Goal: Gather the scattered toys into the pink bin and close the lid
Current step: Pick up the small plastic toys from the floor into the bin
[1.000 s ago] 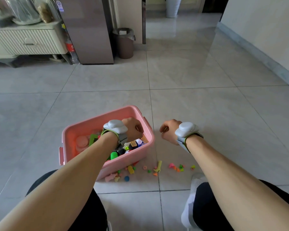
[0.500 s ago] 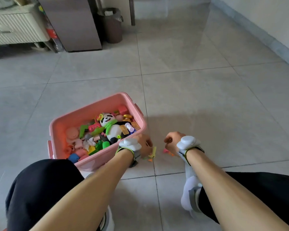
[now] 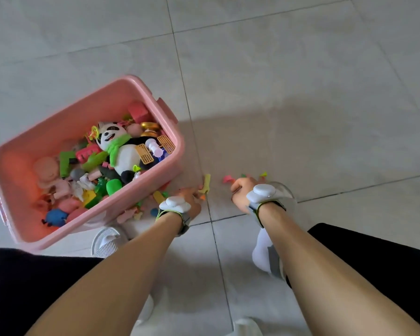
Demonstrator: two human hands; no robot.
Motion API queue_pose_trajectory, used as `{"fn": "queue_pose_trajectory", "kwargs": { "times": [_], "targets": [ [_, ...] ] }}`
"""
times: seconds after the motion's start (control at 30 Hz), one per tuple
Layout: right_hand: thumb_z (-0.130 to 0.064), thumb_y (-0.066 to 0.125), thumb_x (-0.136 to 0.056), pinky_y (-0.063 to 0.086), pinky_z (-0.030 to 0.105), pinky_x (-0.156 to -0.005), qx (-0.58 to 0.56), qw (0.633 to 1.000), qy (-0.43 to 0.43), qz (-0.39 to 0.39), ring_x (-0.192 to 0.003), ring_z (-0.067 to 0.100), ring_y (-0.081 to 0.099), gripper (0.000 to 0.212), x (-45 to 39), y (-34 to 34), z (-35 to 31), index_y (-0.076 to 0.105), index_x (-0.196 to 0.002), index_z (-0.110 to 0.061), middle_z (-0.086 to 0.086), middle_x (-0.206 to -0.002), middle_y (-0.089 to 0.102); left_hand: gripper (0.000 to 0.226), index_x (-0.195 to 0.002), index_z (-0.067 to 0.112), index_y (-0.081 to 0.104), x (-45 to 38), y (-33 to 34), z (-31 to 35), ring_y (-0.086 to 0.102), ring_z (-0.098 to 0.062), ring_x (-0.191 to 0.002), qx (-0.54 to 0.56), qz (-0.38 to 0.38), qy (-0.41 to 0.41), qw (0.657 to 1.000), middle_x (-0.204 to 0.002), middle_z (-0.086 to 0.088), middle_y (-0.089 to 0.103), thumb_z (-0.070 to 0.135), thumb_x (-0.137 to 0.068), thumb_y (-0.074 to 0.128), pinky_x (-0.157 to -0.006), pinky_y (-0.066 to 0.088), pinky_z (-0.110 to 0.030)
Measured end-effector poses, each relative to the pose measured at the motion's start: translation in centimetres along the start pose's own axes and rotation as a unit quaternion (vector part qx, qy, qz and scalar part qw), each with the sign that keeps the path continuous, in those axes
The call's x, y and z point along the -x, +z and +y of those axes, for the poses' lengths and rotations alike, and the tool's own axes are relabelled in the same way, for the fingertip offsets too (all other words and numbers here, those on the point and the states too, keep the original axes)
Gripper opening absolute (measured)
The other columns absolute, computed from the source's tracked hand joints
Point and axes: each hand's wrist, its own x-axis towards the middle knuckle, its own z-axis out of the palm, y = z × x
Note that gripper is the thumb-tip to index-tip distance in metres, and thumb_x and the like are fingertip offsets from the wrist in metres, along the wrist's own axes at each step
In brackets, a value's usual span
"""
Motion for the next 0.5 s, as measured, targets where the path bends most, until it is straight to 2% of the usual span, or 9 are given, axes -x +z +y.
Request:
{"fn": "queue_pose_trajectory", "kwargs": {
  "times": [0.1,0.2,0.27,0.33,0.4,0.5],
  "targets": [
    [-0.01,0.052,-0.084,0.042,0.031,-0.097,0.01,0.999,0.022,-0.024,-0.11,0.027,0.054,0.037,-2.4,1.1,1.1,0.059,-0.118,-0.024,0.005,-0.119,0.056,0.016,-0.099,0.025,0.061,-3.4,2.5,0.1,0.058,-0.028,-0.1,-0.007,-0.003,-0.002,1.0,-0.108,-0.002,0.062,0.021,-0.087,0.05,-0.085,0.047,-0.031],
    [-0.016,0.05,-0.076,0.046,0.033,-0.098,-0.002,0.999,0.036,-0.026,-0.105,0.025,0.058,0.04,-3.1,1.5,1.0,0.061,-0.112,-0.031,-0.001,-0.118,0.06,0.019,-0.1,0.026,0.058,-4.7,3.2,0.3,0.056,-0.029,-0.104,0.016,0.033,-0.008,0.999,-0.112,-0.005,0.057,0.025,-0.081,0.052,-0.089,0.048,-0.034],
    [-0.017,0.049,-0.075,0.047,0.03,-0.097,-0.009,0.999,0.036,-0.027,-0.103,0.022,0.059,0.041,-4.0,1.5,1.3,0.062,-0.108,-0.035,-0.006,-0.117,0.062,0.034,-0.114,0.024,0.056,-6.0,4.0,0.7,0.051,-0.031,-0.112,0.031,0.046,-0.006,0.998,-0.12,-0.007,0.05,0.028,-0.081,0.059,-0.095,0.046,-0.04],
    [-0.013,0.051,-0.077,0.045,0.03,-0.1,0.009,0.999,0.041,-0.026,-0.108,0.022,0.058,0.038,-4.5,1.1,1.6,0.062,-0.106,-0.035,-0.006,-0.118,0.061,0.045,-0.126,0.023,0.049,-6.8,4.8,0.8,0.043,-0.032,-0.12,-0.001,0.05,-0.003,0.999,-0.128,-0.009,0.043,0.032,-0.083,0.062,-0.099,0.042,-0.044],
    [-0.012,0.052,-0.08,0.044,0.032,-0.102,0.03,0.998,0.049,-0.021,-0.114,0.025,0.057,0.038,-5.8,1.0,2.1,0.062,-0.11,-0.032,-0.003,-0.123,0.06,0.047,-0.125,0.021,0.046,-8.0,5.2,0.8,0.042,-0.033,-0.119,-0.025,0.069,-0.005,0.997,-0.128,-0.011,0.042,0.032,-0.083,0.063,-0.096,0.043,-0.046],
    [-0.014,0.052,-0.085,0.046,0.032,-0.1,0.034,0.998,0.049,-0.015,-0.114,0.025,0.058,0.035,-6.8,0.7,2.2,0.059,-0.116,-0.028,0.001,-0.124,0.061,0.038,-0.114,0.014,0.048,-9.0,5.5,0.4,0.048,-0.036,-0.11,0.003,0.1,0.003,0.995,-0.12,-0.015,0.047,0.022,-0.08,0.063,-0.09,0.047,-0.047]
  ]
}}
